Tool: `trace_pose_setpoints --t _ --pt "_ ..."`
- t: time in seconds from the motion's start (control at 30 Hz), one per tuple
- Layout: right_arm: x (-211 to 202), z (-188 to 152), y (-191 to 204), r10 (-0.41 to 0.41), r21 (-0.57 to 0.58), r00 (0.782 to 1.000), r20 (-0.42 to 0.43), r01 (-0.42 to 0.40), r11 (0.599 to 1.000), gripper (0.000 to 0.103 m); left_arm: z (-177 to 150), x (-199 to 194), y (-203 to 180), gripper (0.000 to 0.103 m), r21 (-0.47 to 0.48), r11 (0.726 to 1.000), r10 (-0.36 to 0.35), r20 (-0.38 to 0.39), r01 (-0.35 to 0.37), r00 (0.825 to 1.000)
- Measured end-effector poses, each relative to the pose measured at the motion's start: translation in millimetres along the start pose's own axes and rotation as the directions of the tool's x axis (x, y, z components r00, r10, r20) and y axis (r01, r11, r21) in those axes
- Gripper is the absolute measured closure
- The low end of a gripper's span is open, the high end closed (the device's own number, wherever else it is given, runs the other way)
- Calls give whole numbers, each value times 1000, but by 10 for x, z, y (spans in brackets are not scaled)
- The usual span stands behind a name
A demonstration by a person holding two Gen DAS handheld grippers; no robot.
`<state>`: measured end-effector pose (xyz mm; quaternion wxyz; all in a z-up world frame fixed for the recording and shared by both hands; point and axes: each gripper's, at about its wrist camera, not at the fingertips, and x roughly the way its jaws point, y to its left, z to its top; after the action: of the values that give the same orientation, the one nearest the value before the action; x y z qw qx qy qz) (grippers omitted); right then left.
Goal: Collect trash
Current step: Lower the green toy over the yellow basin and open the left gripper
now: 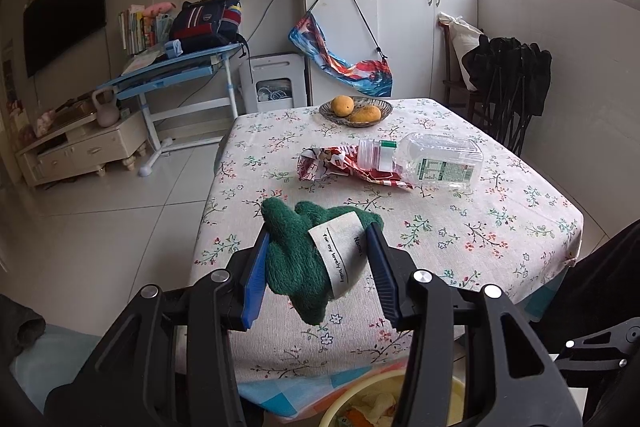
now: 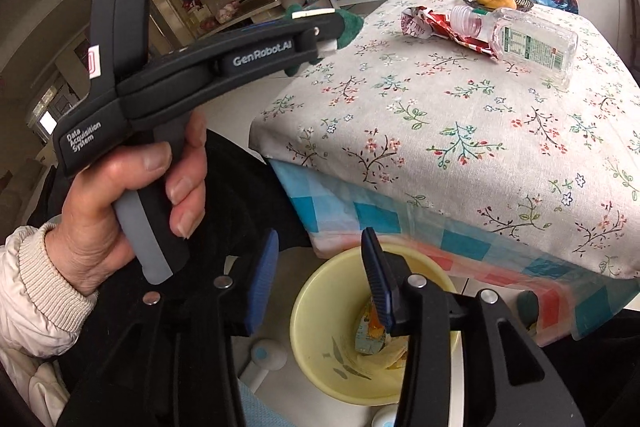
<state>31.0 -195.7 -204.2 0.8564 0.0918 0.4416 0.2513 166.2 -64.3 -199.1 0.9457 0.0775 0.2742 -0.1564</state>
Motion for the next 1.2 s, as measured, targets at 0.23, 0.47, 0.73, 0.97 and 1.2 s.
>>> trace_pose_setpoints --t 0.23,0.47,0.73,0.97,1.2 --pt "-133 22 -151 -57 67 996 74 52 996 49 -119 -136 -42 58 -19 1000 -9 1 9 1000" --pt "-331 6 -367 -155 171 974 165 126 977 42 -287 -321 -121 58 -36 997 -72 -32 71 997" --pt "-495 27 -591 -221 284 948 231 152 947 42 -482 -357 -481 58 91 981 -158 -109 168 981" --pt "-595 16 -720 -251 335 931 265 155 929 39 -619 -353 -659 58 171 959 -196 -177 226 964" --pt "-624 -4 -773 -262 362 926 273 153 919 39 -737 -315 -829 55 234 927 -232 -258 293 938"
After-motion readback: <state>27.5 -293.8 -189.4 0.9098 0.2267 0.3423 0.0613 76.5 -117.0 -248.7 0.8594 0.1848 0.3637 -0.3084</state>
